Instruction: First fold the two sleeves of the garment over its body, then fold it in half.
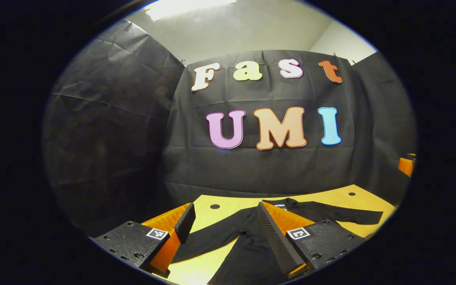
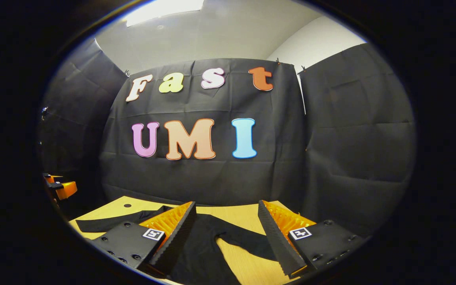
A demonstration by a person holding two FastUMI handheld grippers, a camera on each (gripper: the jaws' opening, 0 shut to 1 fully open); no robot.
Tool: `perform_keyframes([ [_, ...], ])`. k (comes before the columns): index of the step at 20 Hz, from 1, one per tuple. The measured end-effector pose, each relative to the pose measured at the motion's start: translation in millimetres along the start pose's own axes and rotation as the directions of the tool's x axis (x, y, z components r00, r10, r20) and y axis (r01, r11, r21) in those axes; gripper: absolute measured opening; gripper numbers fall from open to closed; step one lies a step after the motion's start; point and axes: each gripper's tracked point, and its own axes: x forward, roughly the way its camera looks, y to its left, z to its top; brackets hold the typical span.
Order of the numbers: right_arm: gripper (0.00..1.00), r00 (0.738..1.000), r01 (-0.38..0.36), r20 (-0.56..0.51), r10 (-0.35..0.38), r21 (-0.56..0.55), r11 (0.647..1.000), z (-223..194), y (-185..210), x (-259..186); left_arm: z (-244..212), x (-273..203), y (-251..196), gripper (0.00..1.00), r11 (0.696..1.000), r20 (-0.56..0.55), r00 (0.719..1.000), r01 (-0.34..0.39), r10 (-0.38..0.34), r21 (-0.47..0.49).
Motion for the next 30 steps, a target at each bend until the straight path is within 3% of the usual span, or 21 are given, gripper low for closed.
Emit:
perform_keyframes([
  [6,1.0,1.0,0.025,-0.006,-0.025,0.019,0.999,-2.2,-20.4,16.7,0.0,1.9,3.2,0.92,1.0,-0.01,1.0,-0.025,0.025,0.019],
  [11,0.99,0.993,0.114,-0.021,-0.114,0.008,0.993,-11.3,-62.9,36.0,-4.1,3.1,5.2,0.92,0.999,-0.023,0.999,-0.042,0.043,0.023],
  [19,0.99,0.977,0.191,-0.094,-0.194,-0.033,0.981,-58.5,-114.5,67.0,-12.3,5.1,11.3,0.92,0.996,-0.046,0.995,-0.089,0.09,0.023],
  [30,0.98,0.904,0.306,-0.312,-0.291,-0.002,0.952,-166.4,-180.4,96.5,-20.7,-3.3,39.2,0.92,0.983,-0.071,0.981,-0.176,0.179,0.043],
])
